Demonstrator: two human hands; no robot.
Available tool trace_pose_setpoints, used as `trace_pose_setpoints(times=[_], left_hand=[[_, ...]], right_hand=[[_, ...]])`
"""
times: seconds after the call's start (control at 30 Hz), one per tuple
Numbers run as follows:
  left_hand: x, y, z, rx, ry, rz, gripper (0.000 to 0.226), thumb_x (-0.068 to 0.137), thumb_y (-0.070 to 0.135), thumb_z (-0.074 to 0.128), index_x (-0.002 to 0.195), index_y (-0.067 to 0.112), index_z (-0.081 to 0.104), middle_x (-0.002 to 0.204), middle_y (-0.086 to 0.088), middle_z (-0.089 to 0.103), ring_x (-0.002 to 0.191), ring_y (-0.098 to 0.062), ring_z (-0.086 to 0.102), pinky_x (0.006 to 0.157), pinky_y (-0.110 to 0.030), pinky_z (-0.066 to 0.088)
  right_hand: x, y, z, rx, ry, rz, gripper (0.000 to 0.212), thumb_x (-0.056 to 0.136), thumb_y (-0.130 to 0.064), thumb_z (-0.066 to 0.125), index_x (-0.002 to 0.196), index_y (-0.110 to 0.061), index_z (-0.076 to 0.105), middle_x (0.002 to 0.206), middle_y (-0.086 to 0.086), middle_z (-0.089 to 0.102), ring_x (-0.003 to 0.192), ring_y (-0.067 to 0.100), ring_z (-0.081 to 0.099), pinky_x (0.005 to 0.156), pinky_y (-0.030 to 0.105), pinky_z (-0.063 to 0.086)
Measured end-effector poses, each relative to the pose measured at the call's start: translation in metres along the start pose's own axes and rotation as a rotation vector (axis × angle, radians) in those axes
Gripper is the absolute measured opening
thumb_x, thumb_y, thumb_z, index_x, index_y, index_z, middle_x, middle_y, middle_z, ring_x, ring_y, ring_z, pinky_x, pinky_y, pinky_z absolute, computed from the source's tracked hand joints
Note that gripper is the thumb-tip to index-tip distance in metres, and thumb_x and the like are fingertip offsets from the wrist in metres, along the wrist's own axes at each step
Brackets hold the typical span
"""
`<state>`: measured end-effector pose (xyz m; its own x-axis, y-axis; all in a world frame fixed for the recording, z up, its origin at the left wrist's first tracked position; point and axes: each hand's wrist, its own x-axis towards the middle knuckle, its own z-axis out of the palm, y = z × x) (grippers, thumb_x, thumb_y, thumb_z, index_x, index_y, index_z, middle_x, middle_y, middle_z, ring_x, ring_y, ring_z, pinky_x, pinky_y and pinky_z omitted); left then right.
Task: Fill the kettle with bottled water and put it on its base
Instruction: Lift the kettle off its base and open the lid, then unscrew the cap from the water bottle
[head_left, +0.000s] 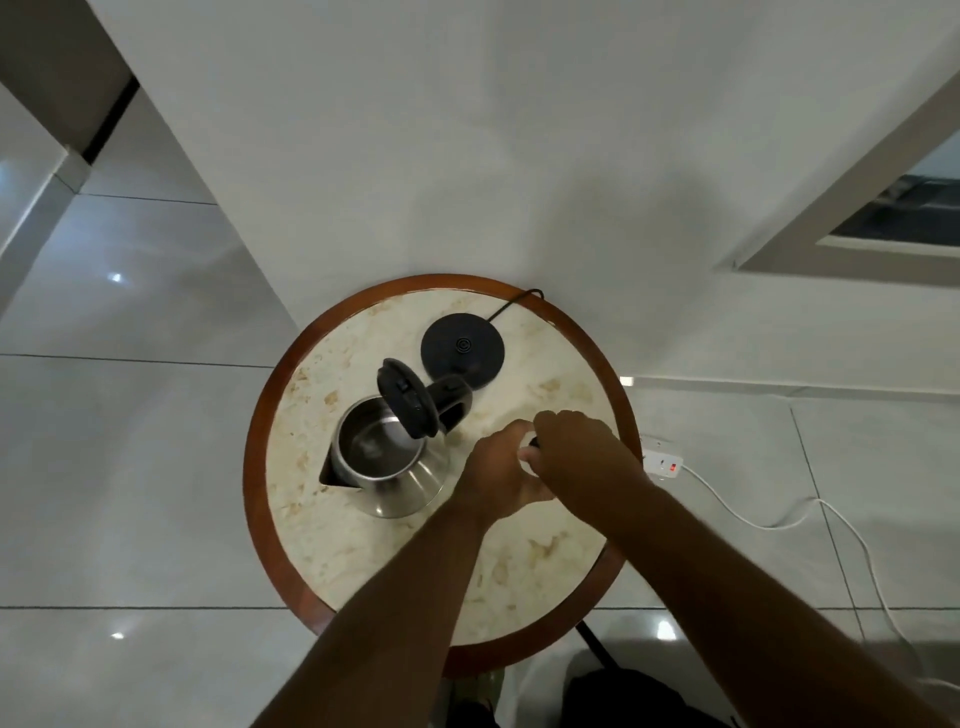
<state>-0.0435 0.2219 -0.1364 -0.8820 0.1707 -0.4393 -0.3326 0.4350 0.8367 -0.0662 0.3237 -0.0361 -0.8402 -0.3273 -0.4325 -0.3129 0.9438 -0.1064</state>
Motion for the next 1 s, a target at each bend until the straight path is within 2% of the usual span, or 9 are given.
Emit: trace_pose_setpoints(times=[0.2,0.27,0.37,0.43,0.6,0.67,0.77,0.9,1.0], left_hand=[[0.002,0.0,0.003,0.076,0.022,0.029,0.063,0.06,0.025,0.086,0.116,0.024,0.057,0.109,0.012,0.065,0.101,-0.012,0.064,0.082,-0.024,0.056],[0.001,0.003,0.0,0.127,0.024,0.07,0.057,0.062,0.03,0.084,0.111,0.03,0.055,0.097,0.021,0.061,0.089,-0.004,0.062,0.071,-0.007,0.048],[0.0,0.004,-0.001,0.154,-0.006,0.089,0.05,0.064,0.033,0.077,0.106,0.033,0.052,0.092,0.014,0.062,0.085,-0.011,0.063,0.071,-0.015,0.052],[0.0,0.002,0.0,0.138,0.008,0.065,0.049,0.06,0.034,0.075,0.101,0.04,0.048,0.089,0.017,0.063,0.085,-0.012,0.065,0.071,-0.02,0.054],[0.0,-0.002,-0.001,0.173,0.042,0.11,0.051,0.06,0.039,0.077,0.104,0.031,0.052,0.093,0.012,0.066,0.085,-0.01,0.064,0.074,-0.027,0.056],[-0.004,-0.002,-0.004,0.188,0.079,0.118,0.054,0.06,0.041,0.079,0.104,0.028,0.052,0.095,0.011,0.064,0.086,-0.012,0.063,0.072,-0.018,0.052],[-0.013,-0.006,-0.005,0.128,0.127,0.126,0.06,0.059,0.034,0.088,0.106,0.032,0.051,0.094,0.019,0.06,0.086,-0.005,0.062,0.069,-0.001,0.043],[-0.022,-0.018,-0.006,0.091,0.175,0.096,0.063,0.055,0.038,0.086,0.103,0.044,0.046,0.091,0.029,0.057,0.09,0.023,0.052,0.069,0.004,0.039],[-0.02,-0.02,-0.004,0.09,0.174,0.083,0.066,0.057,0.035,0.087,0.109,0.041,0.047,0.095,0.026,0.058,0.09,0.015,0.056,0.07,0.003,0.041]], right_hand=[[-0.005,0.031,0.0,-0.053,0.036,-0.488,0.037,0.088,-0.013,0.063,0.124,-0.005,0.055,0.117,0.014,0.06,0.096,0.02,0.057,0.084,0.022,0.044],[-0.006,0.035,-0.002,0.015,0.043,-0.425,0.054,0.084,-0.025,0.069,0.132,-0.011,0.048,0.118,0.012,0.06,0.097,0.022,0.06,0.081,0.022,0.043],[-0.006,0.031,-0.005,0.106,0.062,-0.195,0.043,0.085,-0.041,0.062,0.115,-0.011,0.056,0.111,0.01,0.062,0.086,0.025,0.062,0.07,0.028,0.045],[-0.006,0.025,-0.005,0.065,0.069,-0.19,0.024,0.09,-0.029,0.055,0.104,-0.01,0.06,0.104,0.012,0.063,0.075,0.023,0.057,0.062,0.031,0.044],[-0.008,0.05,-0.01,0.136,0.178,-0.293,0.025,0.083,-0.016,0.069,0.107,-0.007,0.065,0.098,0.009,0.061,0.079,0.016,0.06,0.074,0.017,0.037],[-0.008,0.073,0.005,0.239,0.261,-0.192,0.032,0.08,-0.014,0.072,0.111,-0.011,0.063,0.101,0.005,0.058,0.083,0.015,0.058,0.074,0.02,0.04],[-0.002,0.083,0.062,0.269,0.124,-0.028,0.023,0.084,-0.015,0.066,0.107,-0.012,0.063,0.101,0.004,0.057,0.086,0.017,0.059,0.075,0.023,0.047],[0.015,0.066,0.143,0.292,0.007,-0.014,0.008,0.089,-0.016,0.059,0.094,-0.011,0.064,0.099,0.009,0.06,0.076,0.013,0.054,0.068,0.02,0.039],[0.027,0.068,0.167,0.3,0.017,-0.034,0.009,0.089,-0.016,0.059,0.092,-0.01,0.063,0.1,0.011,0.059,0.083,0.022,0.059,0.067,0.023,0.04]])
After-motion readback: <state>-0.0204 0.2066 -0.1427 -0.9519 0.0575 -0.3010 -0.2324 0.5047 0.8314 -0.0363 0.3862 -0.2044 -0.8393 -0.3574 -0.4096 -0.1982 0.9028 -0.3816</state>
